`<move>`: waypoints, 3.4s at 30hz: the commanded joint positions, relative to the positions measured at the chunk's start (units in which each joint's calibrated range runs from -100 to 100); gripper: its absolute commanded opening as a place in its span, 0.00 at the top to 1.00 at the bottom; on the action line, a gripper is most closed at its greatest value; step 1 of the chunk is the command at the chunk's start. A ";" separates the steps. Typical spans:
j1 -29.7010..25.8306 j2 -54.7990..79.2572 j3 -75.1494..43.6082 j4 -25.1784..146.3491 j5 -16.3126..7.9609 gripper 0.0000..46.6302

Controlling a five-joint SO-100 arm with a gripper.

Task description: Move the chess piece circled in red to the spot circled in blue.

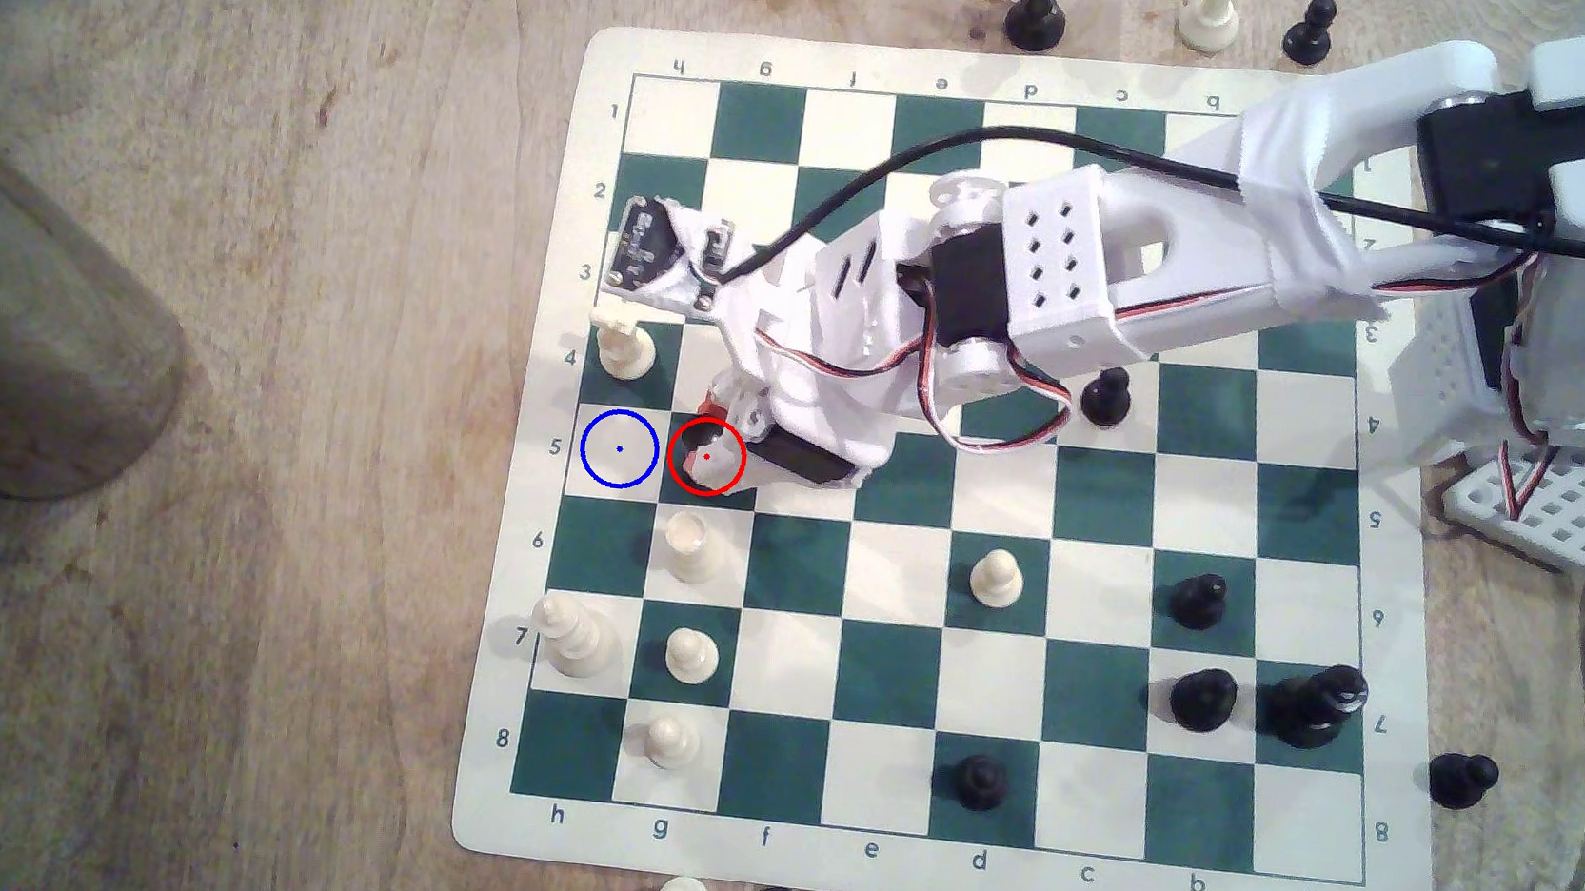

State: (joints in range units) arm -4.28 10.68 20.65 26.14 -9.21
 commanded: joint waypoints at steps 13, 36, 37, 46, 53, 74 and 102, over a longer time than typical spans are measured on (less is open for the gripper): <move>-1.08 -19.26 0.47 4.09 0.39 0.97; 1.50 4.60 -19.29 -1.48 2.88 0.98; 1.58 4.94 -19.38 -1.65 2.88 0.98; 1.66 7.31 -19.74 -2.71 3.03 0.98; 1.66 8.16 -19.74 -4.02 3.08 0.98; 0.48 10.03 -19.02 -4.68 3.27 0.82; 1.11 -13.48 -5.69 -0.17 3.32 0.50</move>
State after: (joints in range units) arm -3.39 10.60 10.89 25.58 -6.62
